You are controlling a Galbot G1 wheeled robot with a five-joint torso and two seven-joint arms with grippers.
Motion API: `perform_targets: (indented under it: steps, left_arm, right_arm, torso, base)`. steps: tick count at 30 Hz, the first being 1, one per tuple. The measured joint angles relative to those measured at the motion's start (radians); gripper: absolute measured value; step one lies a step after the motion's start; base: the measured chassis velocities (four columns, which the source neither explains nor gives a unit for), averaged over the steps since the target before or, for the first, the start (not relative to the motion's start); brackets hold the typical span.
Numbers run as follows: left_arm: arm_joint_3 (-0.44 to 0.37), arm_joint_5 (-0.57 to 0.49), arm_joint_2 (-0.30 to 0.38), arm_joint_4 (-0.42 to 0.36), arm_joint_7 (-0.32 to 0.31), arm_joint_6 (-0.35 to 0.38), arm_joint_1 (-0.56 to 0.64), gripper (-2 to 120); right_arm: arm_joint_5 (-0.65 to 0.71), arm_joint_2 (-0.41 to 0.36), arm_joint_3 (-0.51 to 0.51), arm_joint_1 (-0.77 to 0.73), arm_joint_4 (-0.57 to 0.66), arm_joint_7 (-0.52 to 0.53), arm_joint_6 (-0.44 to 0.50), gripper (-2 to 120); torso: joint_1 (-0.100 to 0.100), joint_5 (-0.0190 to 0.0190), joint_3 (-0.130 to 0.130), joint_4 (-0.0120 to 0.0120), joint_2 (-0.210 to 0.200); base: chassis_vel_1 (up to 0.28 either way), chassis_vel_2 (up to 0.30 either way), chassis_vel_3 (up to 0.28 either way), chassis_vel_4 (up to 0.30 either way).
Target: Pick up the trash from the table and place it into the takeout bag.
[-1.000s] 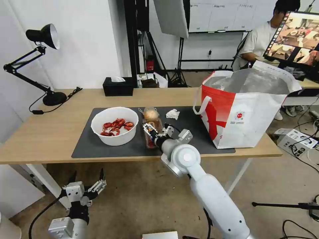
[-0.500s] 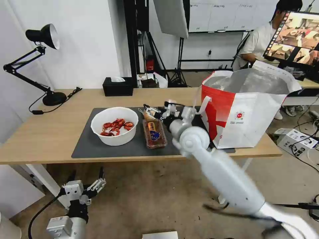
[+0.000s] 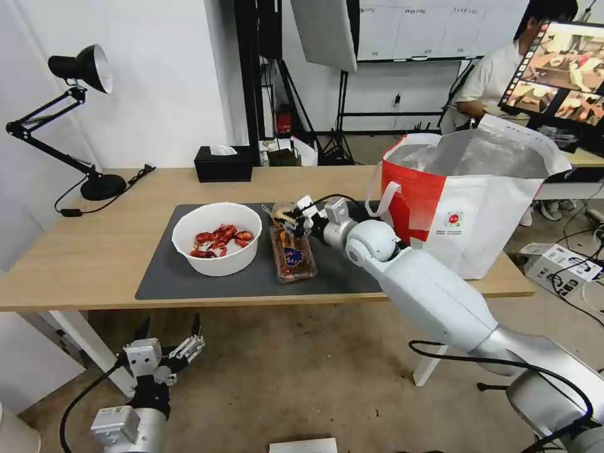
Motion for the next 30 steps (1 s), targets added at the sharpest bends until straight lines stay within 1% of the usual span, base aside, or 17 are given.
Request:
perform_targets:
  steps: [2,11,13,14,15,16,17,18,19,20,21,22,25,26,28,29,30]
  left_arm:
    - [-0.003,-0.011,0.005,0.002,0.0,0.0,-0.003,100]
    - [0.001,-0.047,0.017,0.01,0.006,-0.003,-0.018,100]
    - [0.004,-0.081,0.036,0.014,0.014,-0.003,-0.027,100]
    - [0.005,-0.123,0.061,0.019,0.025,-0.003,-0.037,100]
    - [0.005,-0.123,0.061,0.019,0.025,-0.003,-0.037,100]
    - [0.006,-0.161,0.081,0.024,0.039,-0.005,-0.044,100]
    - [0.017,-0.252,0.124,0.037,0.062,-0.018,-0.06,100]
    - [0.017,-0.252,0.124,0.037,0.062,-0.018,-0.06,100]
    - [0.026,-0.323,0.158,0.051,0.074,-0.024,-0.075,100]
    - [0.031,-0.357,0.177,0.059,0.079,-0.026,-0.084,100]
    - [0.043,-0.428,0.222,0.078,0.089,-0.026,-0.108,100]
    - [0.043,-0.428,0.222,0.078,0.089,-0.026,-0.108,100]
    - [0.066,-0.576,0.305,0.085,0.093,0.007,-0.169,100]
    - [0.066,-0.576,0.305,0.085,0.093,0.007,-0.169,100]
    - [0.085,-0.67,0.351,0.087,0.091,0.03,-0.222,100]
    - [0.101,-0.743,0.385,0.096,0.089,0.041,-0.261,100]
    - [0.101,-0.743,0.385,0.096,0.089,0.041,-0.261,100]
  right_arm:
    - [-0.009,0.014,-0.008,0.003,-0.043,-0.022,0.008,2]
    - [-0.008,0.023,0.003,-0.013,-0.065,-0.012,0.022,0]
    - [-0.007,0.024,0.008,-0.017,-0.062,-0.006,0.024,0]
    - [-0.006,0.024,0.008,-0.018,-0.061,-0.005,0.025,0]
    - [-0.006,0.024,0.008,-0.018,-0.061,-0.005,0.025,0]
    - [-0.006,0.024,0.008,-0.018,-0.061,-0.004,0.025,0]
    - [-0.005,0.023,0.007,-0.018,-0.059,-0.003,0.025,0]
    - [-0.005,0.023,0.007,-0.018,-0.059,-0.003,0.025,0]
    - [-0.005,0.022,0.007,-0.019,-0.055,-0.002,0.025,0]
    - [-0.005,0.021,0.007,-0.02,-0.053,-0.001,0.024,0]
    - [-0.005,0.017,0.007,-0.024,-0.048,0.001,0.023,0]
    - [-0.005,0.017,0.007,-0.024,-0.048,0.001,0.023,0]
    - [-0.004,0.009,0.001,-0.026,-0.035,0.002,0.016,0]
    - [-0.004,0.009,0.001,-0.026,-0.035,0.002,0.016,0]
    - [-0.004,0.004,0.0,-0.026,-0.031,0.002,0.014,0]
    - [-0.003,0.001,0.0,-0.025,-0.03,0.002,0.013,0]
    - [-0.003,0.001,0.0,-0.025,-0.03,0.002,0.013,0]
  torso:
    - [0.0,0.0001,0.0,0.0,0.0]
    - [0.0,0.0,0.0,0.0,0.0]
    - [0.0,0.0,0.0,0.0,0.0]
    - [0.0,0.0,0.0,0.0,0.0]
    - [0.0,0.0,0.0,0.0,0.0]
    - [0.0,0.0,0.0,0.0,0.0]
    - [0.0,0.0,0.0,0.0001,0.0]
    - [0.0,0.0,0.0,0.0001,0.0]
    - [0.0,-0.0001,0.0,0.0,0.0]
    - [0.0,-0.0002,0.0,0.0,0.0]
    - [0.0,0.0,0.0,-0.0002,0.0]
    - [0.0,0.0,0.0,-0.0002,0.0]
    - [0.0,0.0,0.0,0.0001,0.0]
    - [0.0,0.0,0.0,0.0001,0.0]
    - [0.0,-0.0001,0.0,-0.0001,0.0]
    - [0.0,-0.0001,0.0,-0.0002,0.0]
    - [0.0,-0.0001,0.0,-0.0002,0.0]
  base:
    - [0.0,0.0,0.0,0.0]
    - [0.0,0.0,0.0,0.0]
    - [0.0,0.0,0.0,0.0]
    - [0.0,0.0,0.0,0.0]
    - [0.0,0.0,0.0,0.0]
    - [0.0,0.0,0.0,0.0]
    - [0.0,0.0,0.0,0.0]
    - [0.0,0.0,0.0,0.0]
    - [0.0,0.0,0.0,0.0]
    - [0.0,0.0,0.0,0.0]
    - [0.0,0.0,0.0,0.0]
    - [0.0,0.0,0.0,0.0]
    - [0.0,0.0,0.0,0.0]
    - [0.0,0.0,0.0,0.0]
    - [0.0,0.0,0.0,0.0]
    - [0.0,0.0,0.0,0.0]
    - [0.0,0.0,0.0,0.0]
